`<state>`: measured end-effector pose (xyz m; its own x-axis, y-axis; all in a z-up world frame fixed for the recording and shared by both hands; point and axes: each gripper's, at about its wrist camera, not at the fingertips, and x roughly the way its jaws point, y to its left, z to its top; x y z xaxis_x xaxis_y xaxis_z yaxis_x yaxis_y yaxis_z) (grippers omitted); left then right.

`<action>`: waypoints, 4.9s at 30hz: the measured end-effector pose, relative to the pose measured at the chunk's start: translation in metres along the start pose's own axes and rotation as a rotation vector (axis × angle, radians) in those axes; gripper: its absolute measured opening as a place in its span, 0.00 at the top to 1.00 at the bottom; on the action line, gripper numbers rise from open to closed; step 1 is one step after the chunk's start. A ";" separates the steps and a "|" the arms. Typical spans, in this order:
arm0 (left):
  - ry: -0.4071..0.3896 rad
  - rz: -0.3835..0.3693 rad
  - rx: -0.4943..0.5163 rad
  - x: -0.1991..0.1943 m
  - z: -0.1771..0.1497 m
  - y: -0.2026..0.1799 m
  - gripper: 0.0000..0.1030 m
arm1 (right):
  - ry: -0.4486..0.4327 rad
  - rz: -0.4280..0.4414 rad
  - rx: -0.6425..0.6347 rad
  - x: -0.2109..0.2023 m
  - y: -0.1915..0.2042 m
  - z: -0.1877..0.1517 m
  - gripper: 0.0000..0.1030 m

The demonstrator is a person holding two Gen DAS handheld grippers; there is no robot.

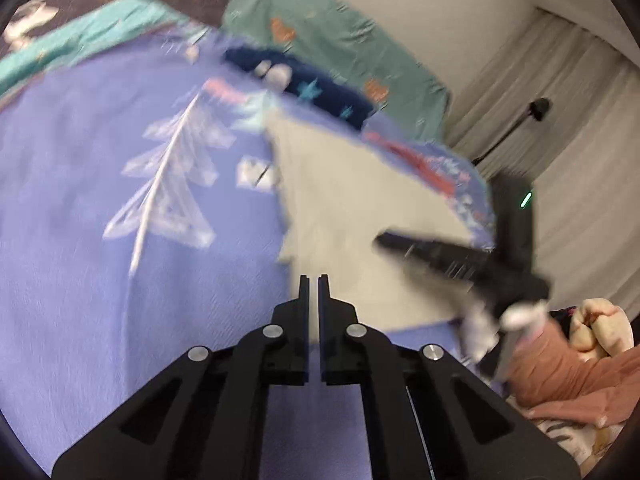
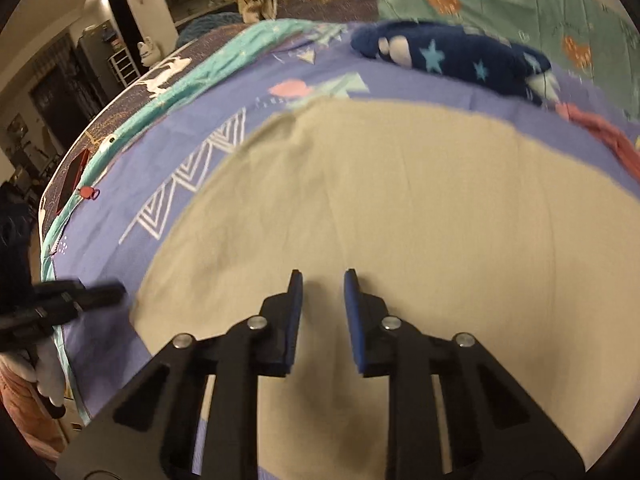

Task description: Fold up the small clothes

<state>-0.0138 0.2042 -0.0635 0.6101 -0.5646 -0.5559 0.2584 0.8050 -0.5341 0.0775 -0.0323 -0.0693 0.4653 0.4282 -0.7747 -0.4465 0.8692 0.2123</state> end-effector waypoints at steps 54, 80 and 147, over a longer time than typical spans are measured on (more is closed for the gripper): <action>0.020 0.231 0.086 0.028 -0.002 -0.014 0.56 | -0.184 -0.208 -0.327 -0.073 0.065 -0.059 0.43; -0.016 0.120 -0.105 0.008 -0.014 0.042 0.55 | -0.075 -0.353 -0.642 0.009 0.155 -0.064 0.61; 0.146 -0.103 0.119 0.155 0.183 -0.072 0.92 | -0.347 -0.238 -0.207 -0.093 0.062 -0.009 0.92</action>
<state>0.1995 0.0923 0.0051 0.4631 -0.6587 -0.5930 0.4056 0.7524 -0.5190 -0.0002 -0.0204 0.0101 0.7857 0.3108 -0.5349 -0.4230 0.9008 -0.0979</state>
